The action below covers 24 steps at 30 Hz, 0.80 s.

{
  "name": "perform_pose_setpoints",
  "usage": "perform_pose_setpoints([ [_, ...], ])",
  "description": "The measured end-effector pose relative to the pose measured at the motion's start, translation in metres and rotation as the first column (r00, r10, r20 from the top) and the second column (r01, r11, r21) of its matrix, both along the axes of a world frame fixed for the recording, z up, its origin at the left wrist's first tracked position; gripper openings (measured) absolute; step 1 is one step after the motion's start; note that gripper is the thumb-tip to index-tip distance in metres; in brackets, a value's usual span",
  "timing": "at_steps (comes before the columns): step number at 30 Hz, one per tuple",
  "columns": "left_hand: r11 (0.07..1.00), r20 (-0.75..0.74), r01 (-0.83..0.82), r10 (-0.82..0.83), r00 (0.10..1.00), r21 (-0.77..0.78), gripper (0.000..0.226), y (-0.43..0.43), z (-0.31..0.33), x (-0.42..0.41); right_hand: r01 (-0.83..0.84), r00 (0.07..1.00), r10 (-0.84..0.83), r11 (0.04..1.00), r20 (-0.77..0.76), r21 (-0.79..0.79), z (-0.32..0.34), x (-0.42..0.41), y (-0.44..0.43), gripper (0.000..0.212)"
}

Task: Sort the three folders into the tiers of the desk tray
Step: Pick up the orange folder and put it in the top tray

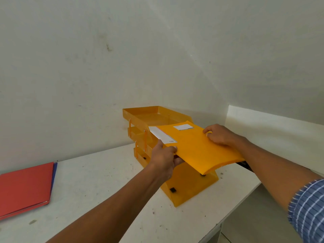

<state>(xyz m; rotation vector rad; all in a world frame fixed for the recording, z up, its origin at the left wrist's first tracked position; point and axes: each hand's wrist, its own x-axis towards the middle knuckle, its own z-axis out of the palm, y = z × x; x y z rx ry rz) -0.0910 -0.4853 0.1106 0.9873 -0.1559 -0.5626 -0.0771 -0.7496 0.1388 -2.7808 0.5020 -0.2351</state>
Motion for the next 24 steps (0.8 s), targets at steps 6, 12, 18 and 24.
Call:
perform_pose_setpoints([
  [6, 0.999, 0.002, -0.038, 0.038, 0.999, -0.001, 0.069, -0.009, 0.001, -0.006, -0.197, 0.98, 0.197, 0.98, -0.039, 0.008, 0.026, -0.031, 0.018, 0.042],
  [12, 0.997, -0.012, -0.081, 0.081, 0.997, 0.004, 0.076, -0.012, 0.007, -0.005, -0.426, 0.872, 0.472, 0.861, -0.127, 0.277, 0.04, -0.096, 0.041, 0.07],
  [18, 0.993, -0.015, -0.111, 0.112, 0.994, 0.026, 0.075, -0.013, 0.009, -0.001, -0.523, 0.835, 0.512, 0.852, -0.204, -0.001, 0.026, -0.117, 0.038, 0.069],
  [24, 0.996, 0.033, -0.088, 0.088, 0.996, 0.005, 0.069, -0.005, 0.002, 0.01, -0.537, 0.84, 0.504, 0.826, -0.202, -0.172, 0.014, -0.089, 0.037, 0.065],
])
